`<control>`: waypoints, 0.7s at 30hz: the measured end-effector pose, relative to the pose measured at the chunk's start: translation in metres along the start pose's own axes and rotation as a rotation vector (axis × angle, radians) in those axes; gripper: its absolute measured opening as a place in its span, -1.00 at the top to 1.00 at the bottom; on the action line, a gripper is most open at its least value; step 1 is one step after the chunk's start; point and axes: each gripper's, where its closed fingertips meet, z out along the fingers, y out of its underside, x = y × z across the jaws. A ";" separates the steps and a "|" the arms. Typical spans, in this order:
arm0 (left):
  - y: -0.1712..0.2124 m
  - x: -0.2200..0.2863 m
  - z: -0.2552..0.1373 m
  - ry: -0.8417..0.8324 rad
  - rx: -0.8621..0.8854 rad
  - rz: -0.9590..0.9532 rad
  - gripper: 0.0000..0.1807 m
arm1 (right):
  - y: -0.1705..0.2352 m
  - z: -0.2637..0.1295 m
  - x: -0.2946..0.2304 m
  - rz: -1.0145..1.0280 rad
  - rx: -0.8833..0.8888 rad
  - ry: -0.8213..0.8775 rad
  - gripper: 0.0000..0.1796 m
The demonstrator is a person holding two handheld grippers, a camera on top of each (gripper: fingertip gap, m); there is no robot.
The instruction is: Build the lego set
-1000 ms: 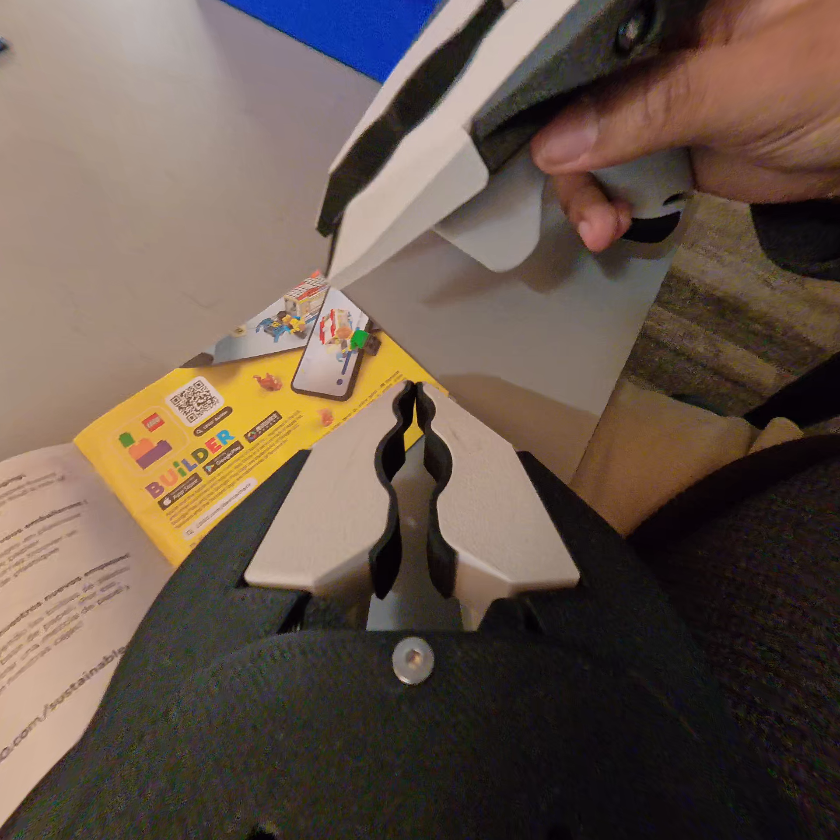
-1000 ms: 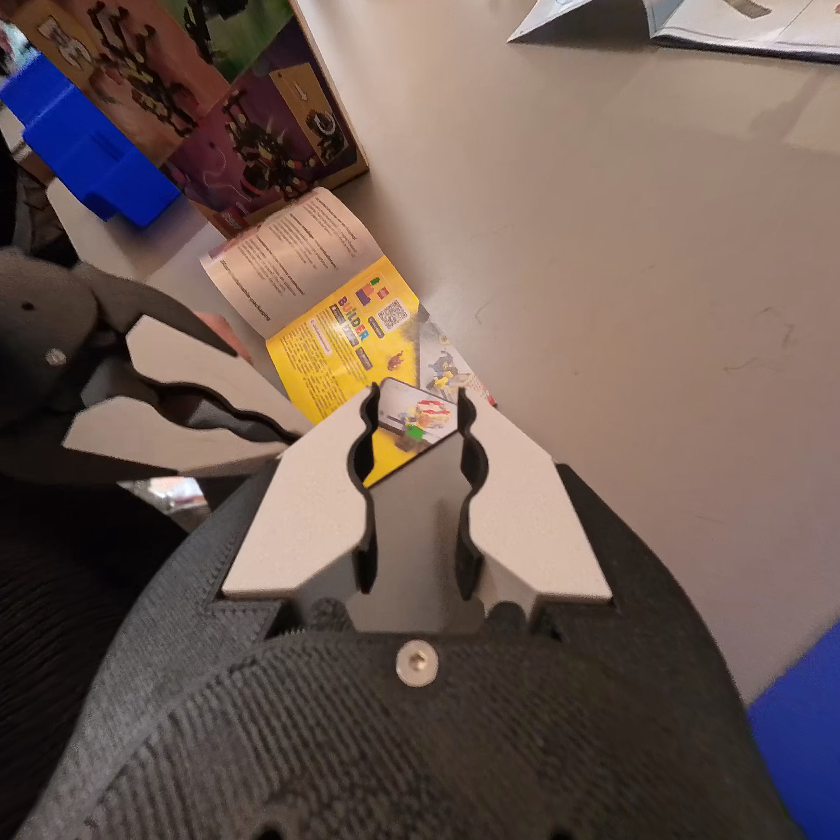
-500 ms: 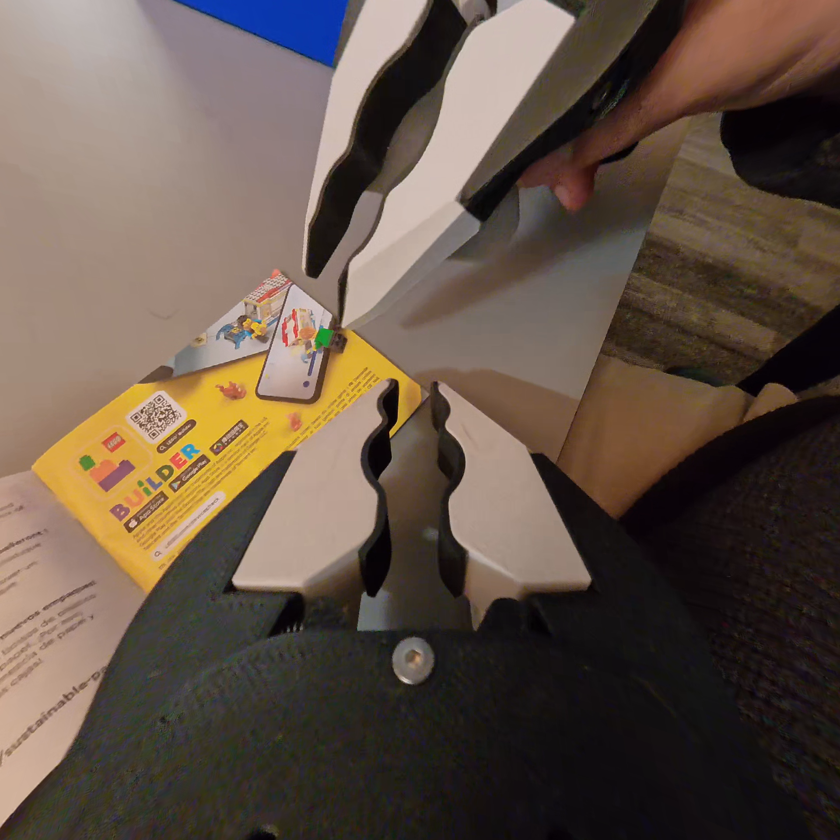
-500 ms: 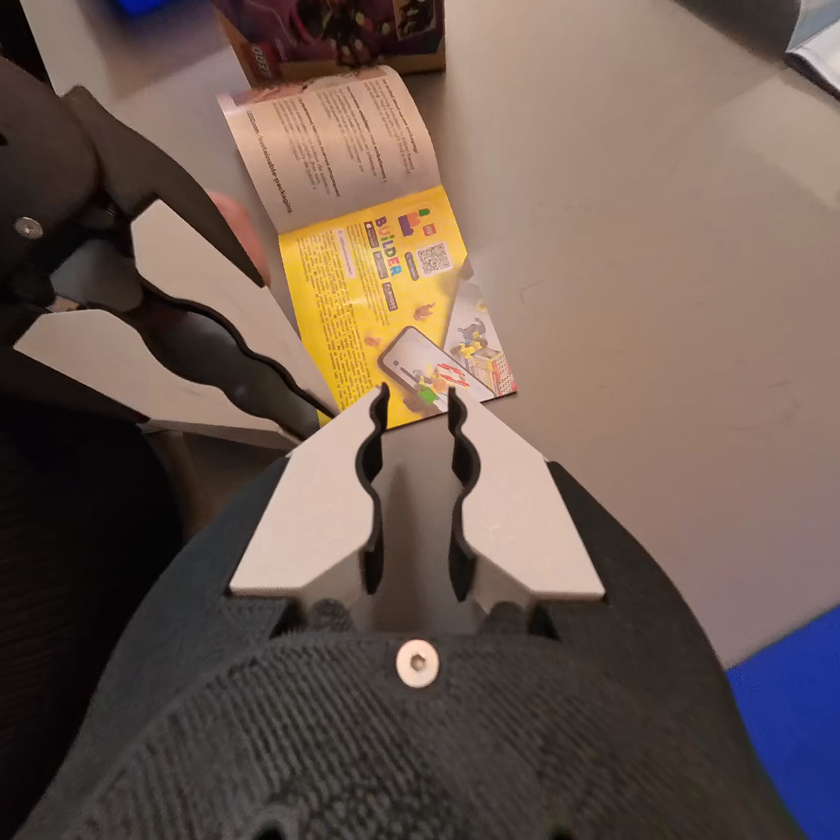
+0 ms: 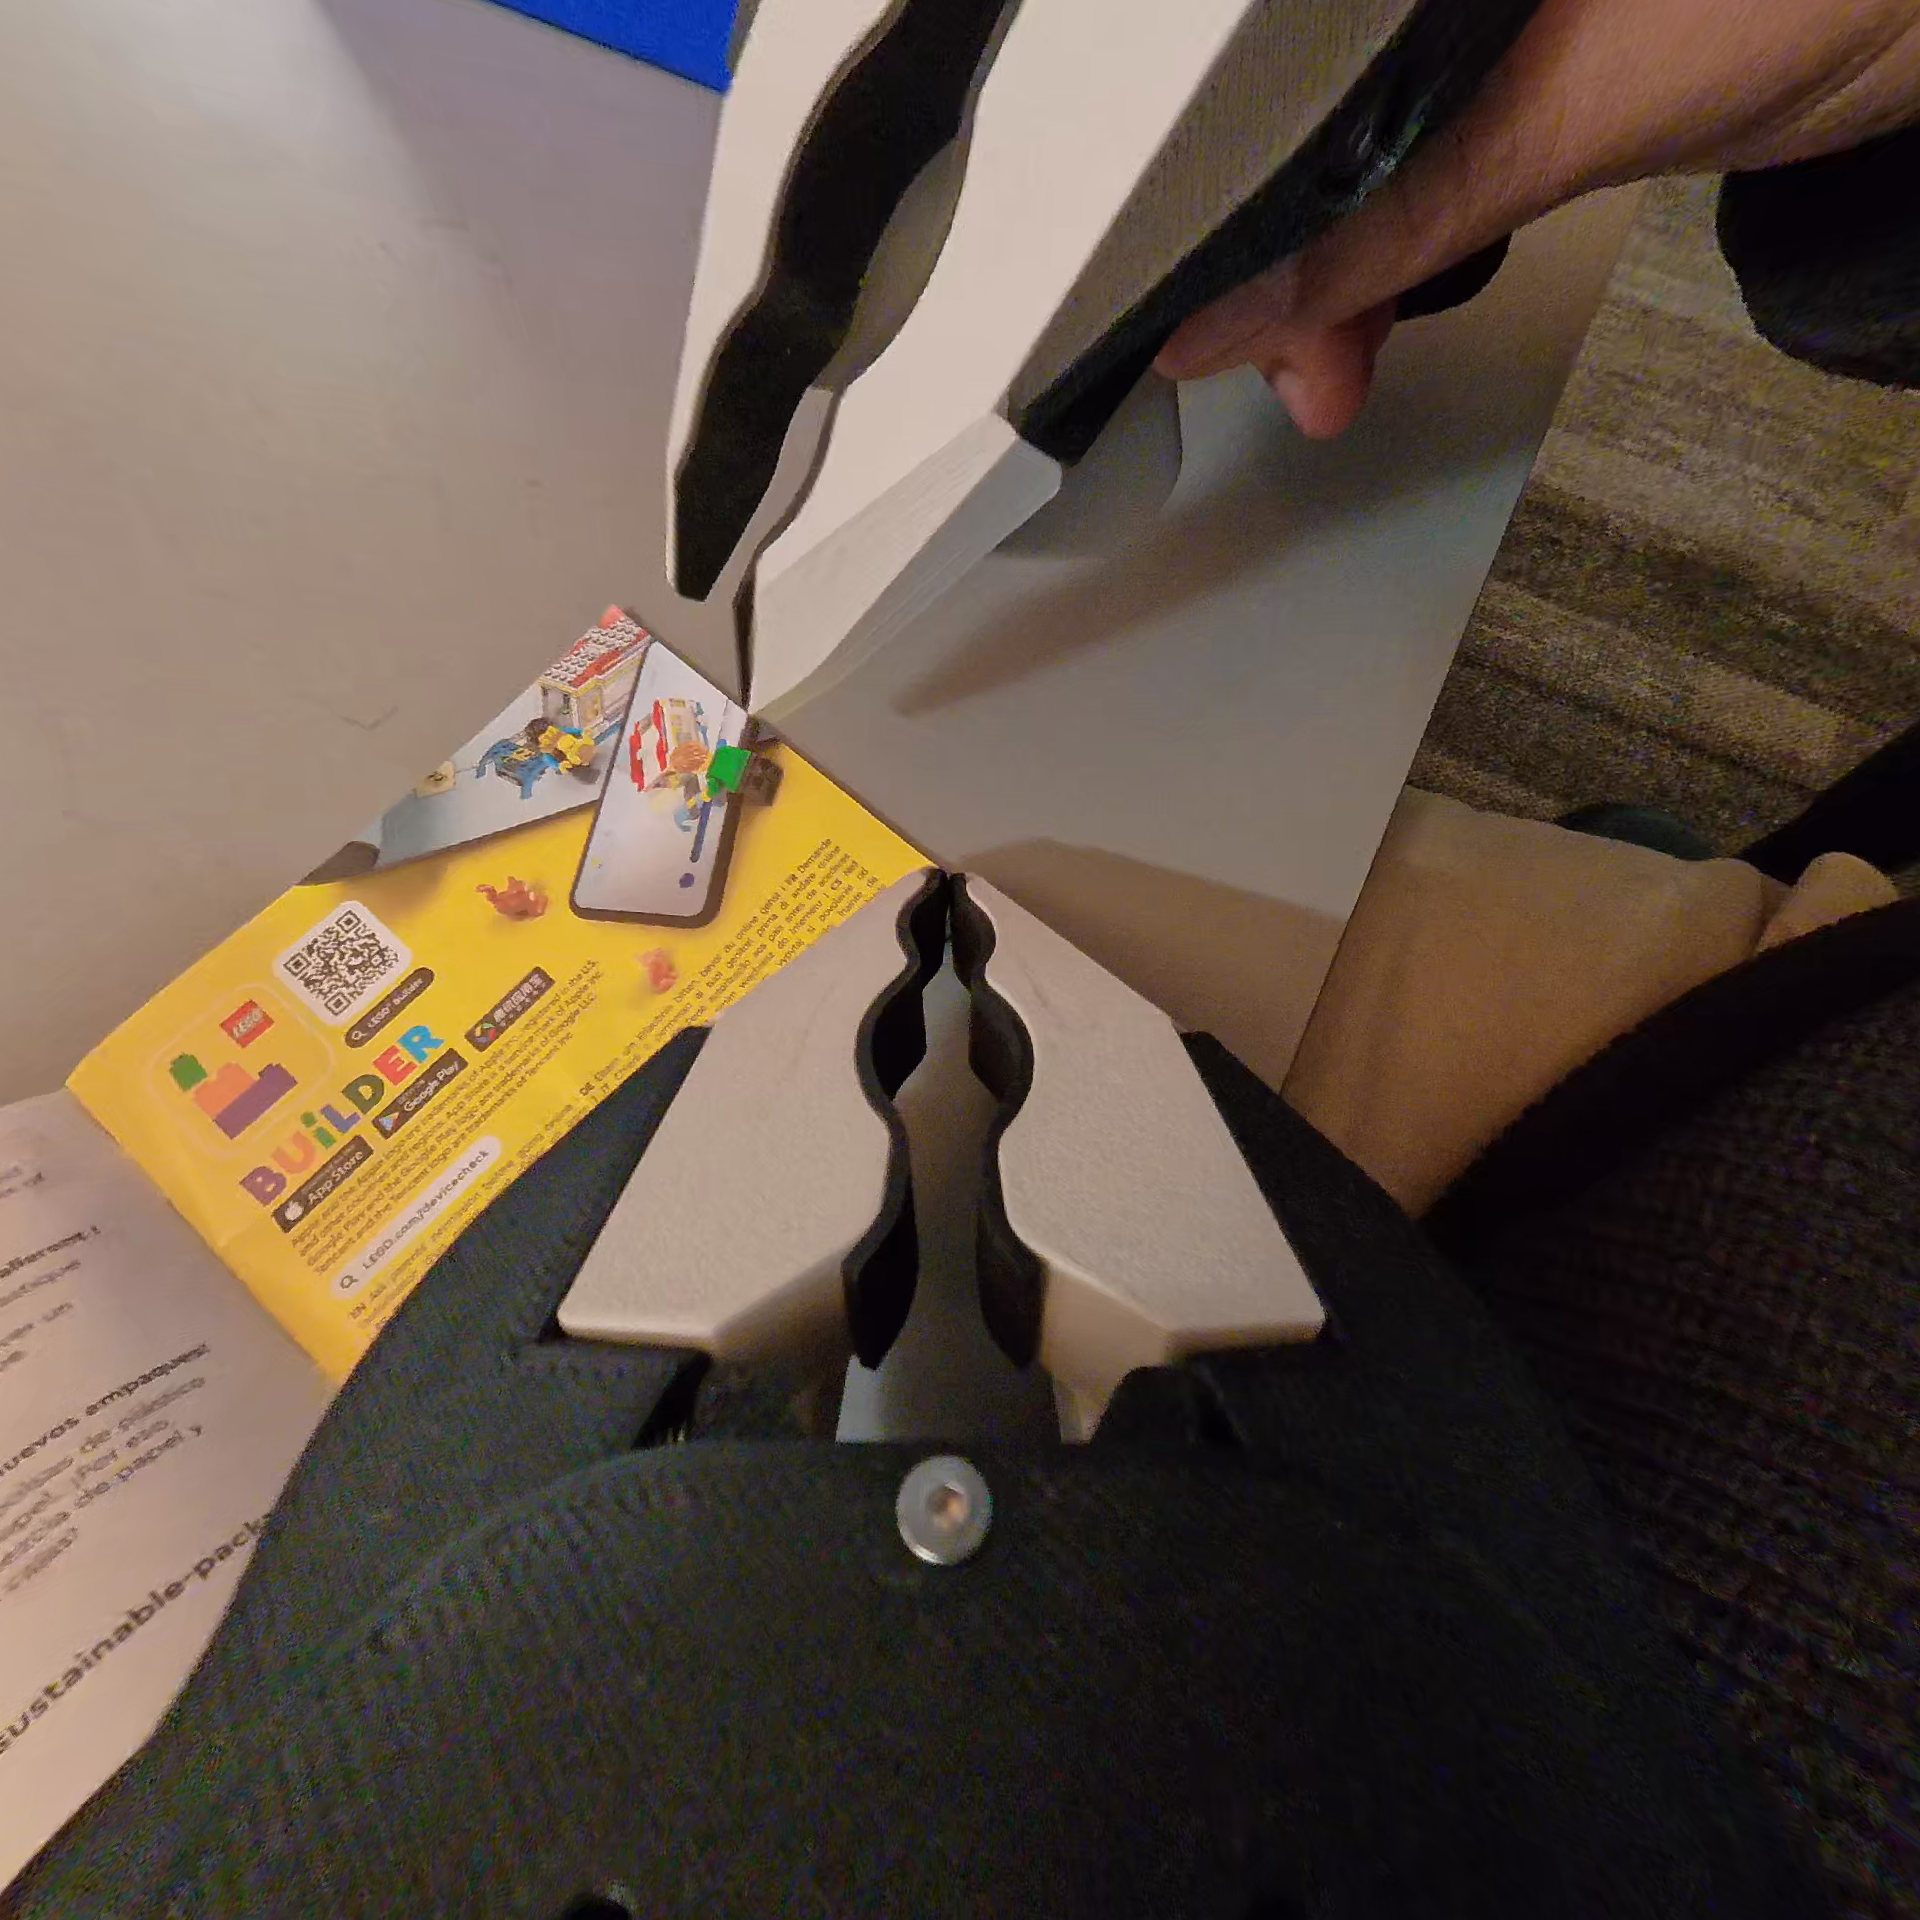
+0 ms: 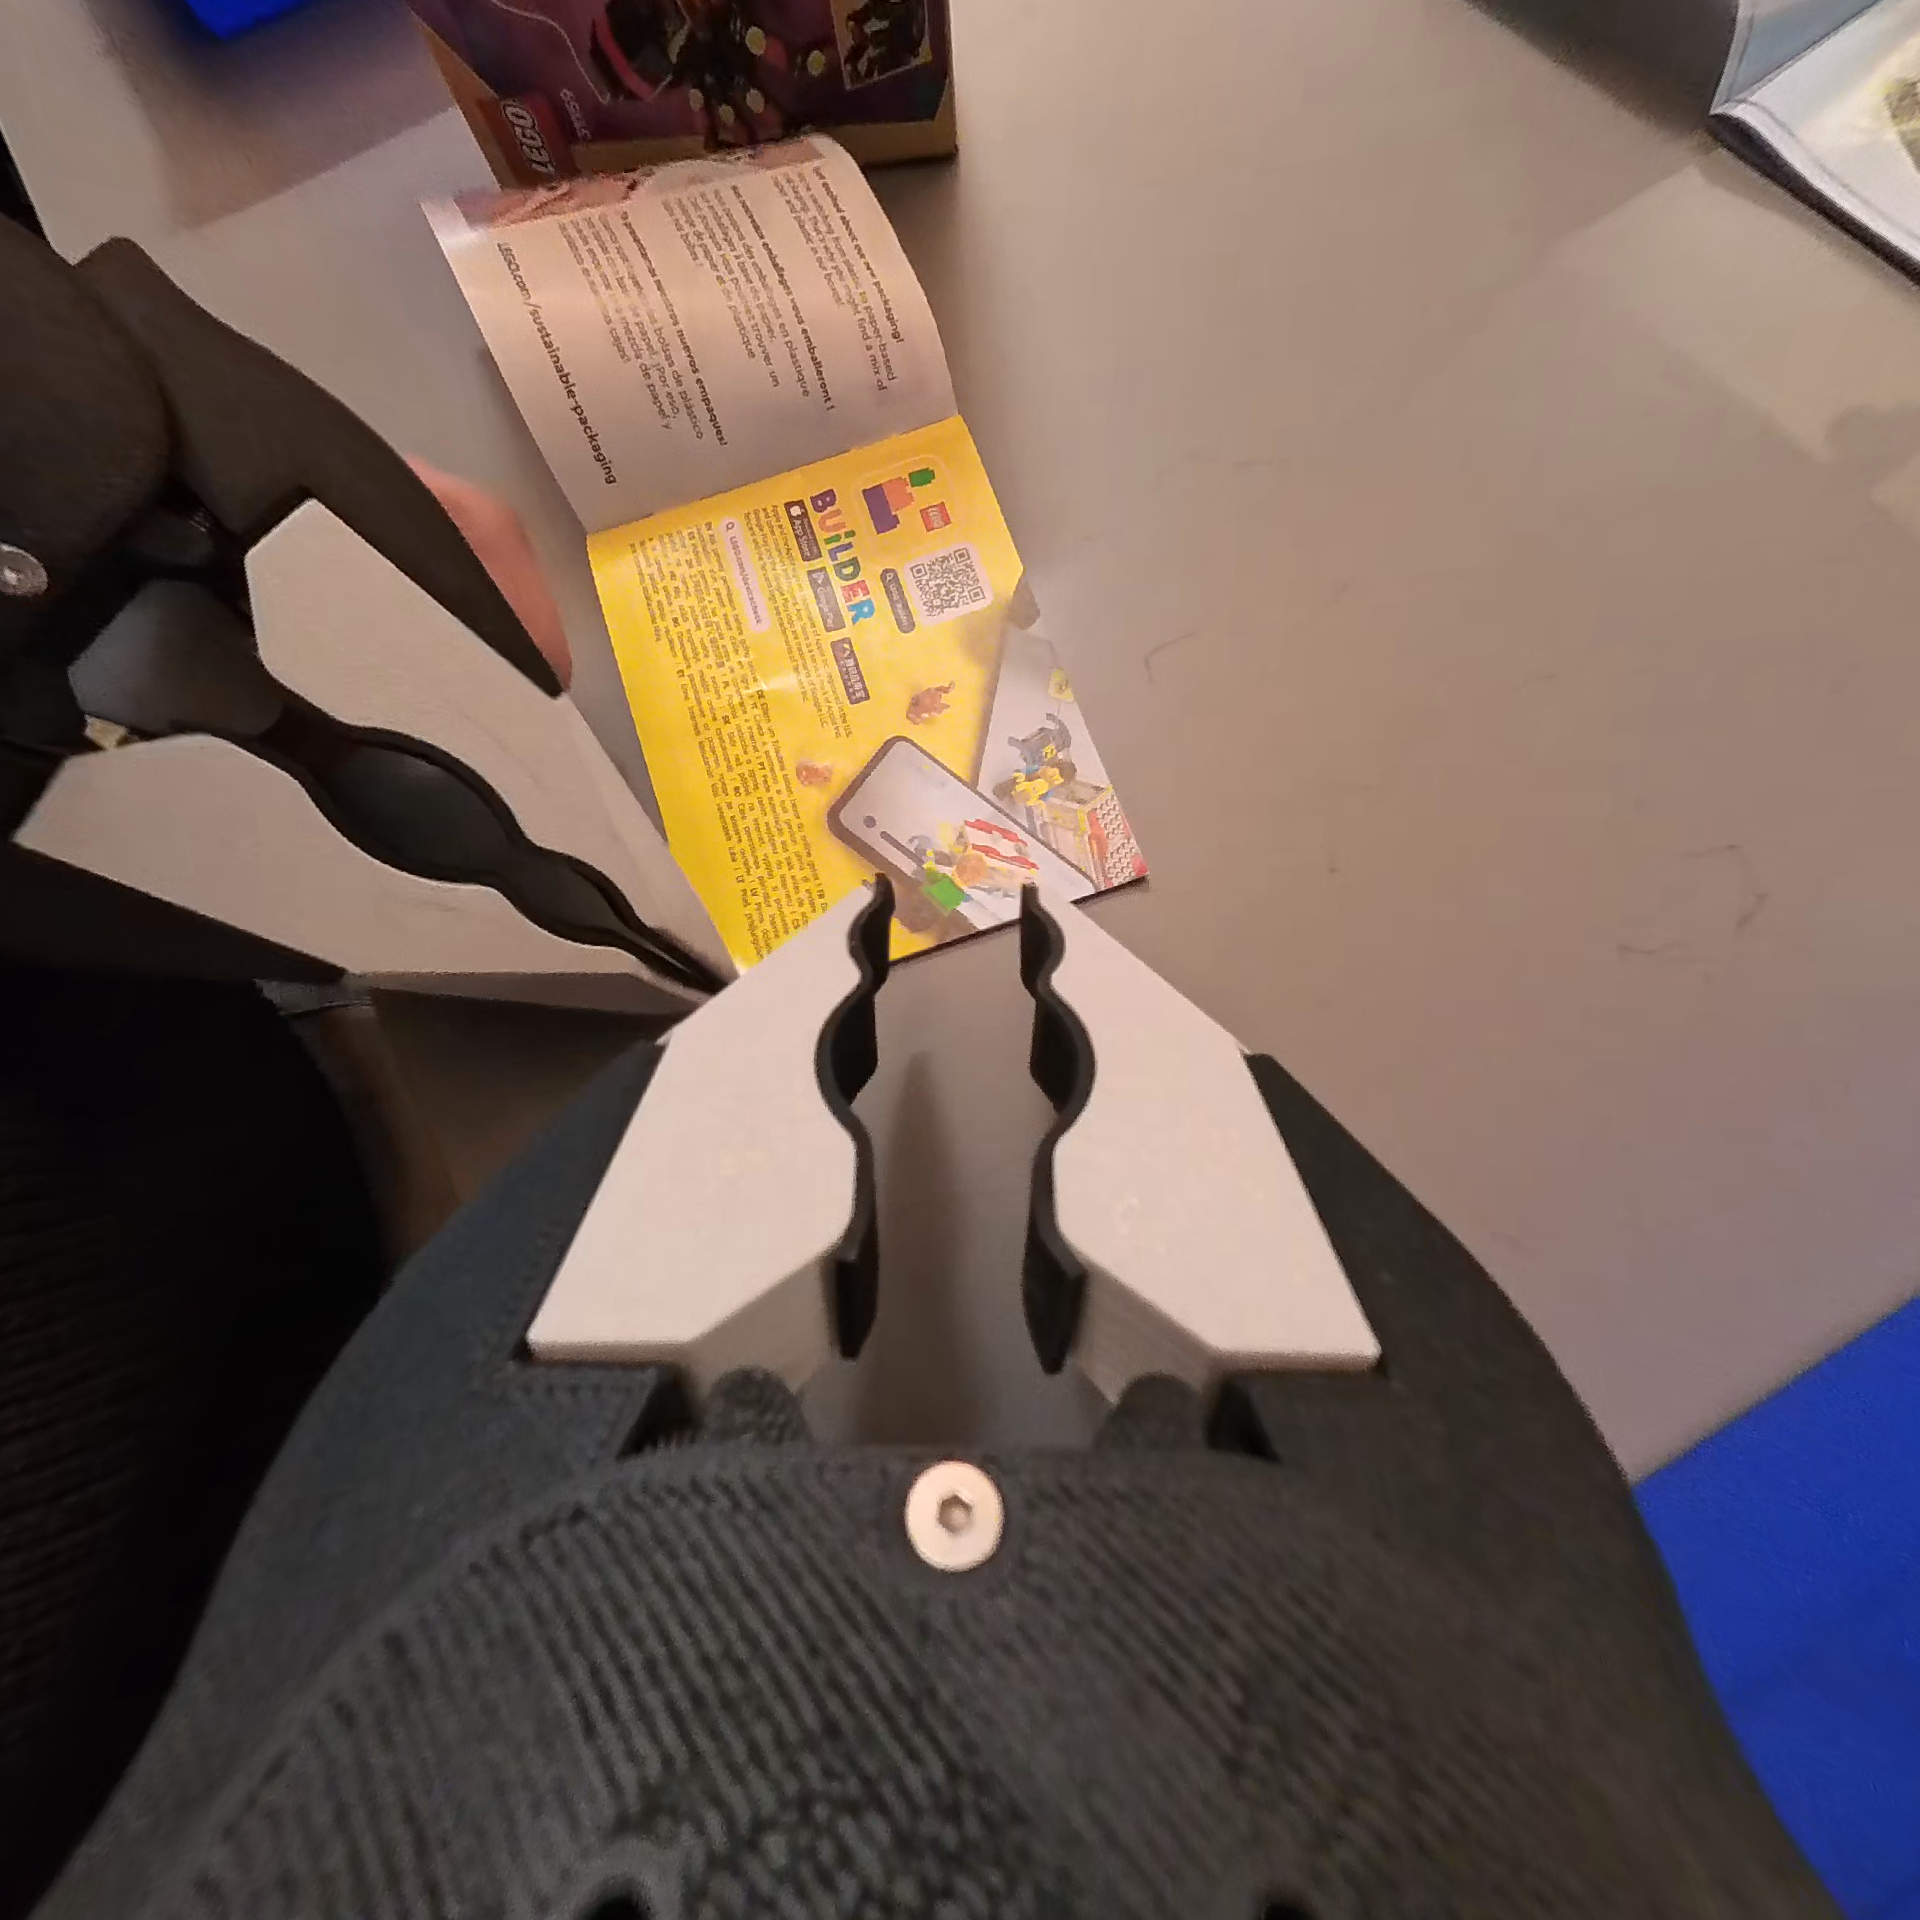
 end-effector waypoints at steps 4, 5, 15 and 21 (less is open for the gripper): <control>-0.012 -0.017 -0.012 -0.053 0.065 -0.030 1.00 | -0.002 -0.001 0.003 0.003 0.010 0.018 0.74; -0.016 -0.024 -0.018 -0.074 0.094 -0.048 1.00 | -0.003 -0.002 0.003 0.005 0.017 0.019 0.74; -0.019 -0.113 -0.098 -0.309 0.286 -0.306 1.00 | -0.009 0.006 -0.014 -0.019 0.032 -0.030 0.74; 0.019 -0.146 -0.146 -0.469 0.292 -0.399 1.00 | -0.017 0.024 -0.034 -0.051 0.029 -0.062 0.71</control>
